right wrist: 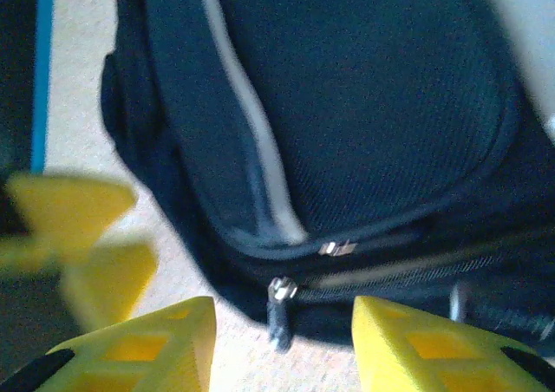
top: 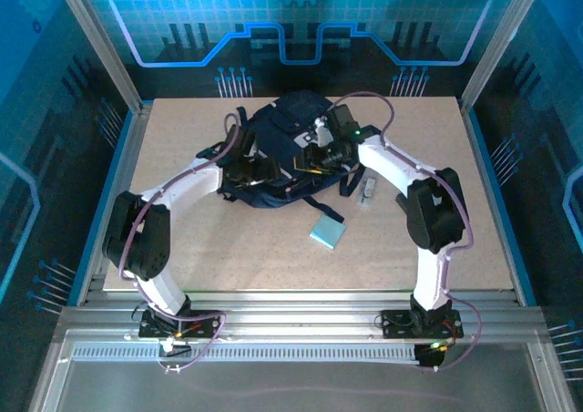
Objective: Pack the student bag
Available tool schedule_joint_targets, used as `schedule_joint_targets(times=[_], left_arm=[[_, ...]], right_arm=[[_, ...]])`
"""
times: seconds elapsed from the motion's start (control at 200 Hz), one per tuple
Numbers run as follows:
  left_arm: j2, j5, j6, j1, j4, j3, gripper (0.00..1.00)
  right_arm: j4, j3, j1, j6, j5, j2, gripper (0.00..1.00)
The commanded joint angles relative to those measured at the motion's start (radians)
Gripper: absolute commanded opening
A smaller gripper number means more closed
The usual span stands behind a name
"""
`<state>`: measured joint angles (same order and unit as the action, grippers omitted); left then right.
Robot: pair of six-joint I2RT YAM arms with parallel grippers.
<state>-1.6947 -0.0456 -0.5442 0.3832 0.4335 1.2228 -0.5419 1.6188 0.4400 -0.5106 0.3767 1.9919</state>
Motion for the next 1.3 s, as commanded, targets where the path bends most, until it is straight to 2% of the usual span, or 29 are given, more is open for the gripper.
schedule_joint_targets(times=[0.0, 0.17, 0.355, 0.44, 0.65, 1.076, 1.201, 1.296], left_arm=[[0.014, -0.011, -0.045, 0.085, 0.092, -0.012, 0.8], [-0.033, 0.063, -0.101, 0.185, 0.13, -0.006, 0.78], [-0.155, 0.175, -0.092, 0.23, 0.196, 0.11, 0.75], [-0.195, 0.201, -0.087, 0.232, 0.201, 0.165, 0.68], [-0.212, 0.159, -0.094, 0.234, 0.203, 0.253, 0.56], [-0.239, 0.171, -0.099, 0.24, 0.185, 0.297, 0.53], [-0.291, 0.224, -0.087, 0.239, 0.209, 0.316, 0.53], [-0.329, 0.217, -0.102, 0.238, 0.21, 0.305, 0.53]], right_arm=[[-0.037, 0.086, 0.012, 0.043, -0.138, 0.093, 0.46], [-0.05, 0.191, 0.012, 0.072, -0.266, 0.192, 0.48], [-0.056, 0.242, 0.009, 0.068, -0.259, 0.26, 0.49], [-0.033, 0.217, 0.008, 0.058, -0.247, 0.263, 0.49], [0.007, 0.16, -0.001, 0.027, -0.211, 0.261, 0.48], [0.025, 0.145, -0.009, 0.009, -0.166, 0.266, 0.46], [0.037, 0.138, -0.009, 0.0, -0.158, 0.263, 0.46], [0.036, 0.144, -0.009, 0.001, -0.155, 0.266, 0.46]])
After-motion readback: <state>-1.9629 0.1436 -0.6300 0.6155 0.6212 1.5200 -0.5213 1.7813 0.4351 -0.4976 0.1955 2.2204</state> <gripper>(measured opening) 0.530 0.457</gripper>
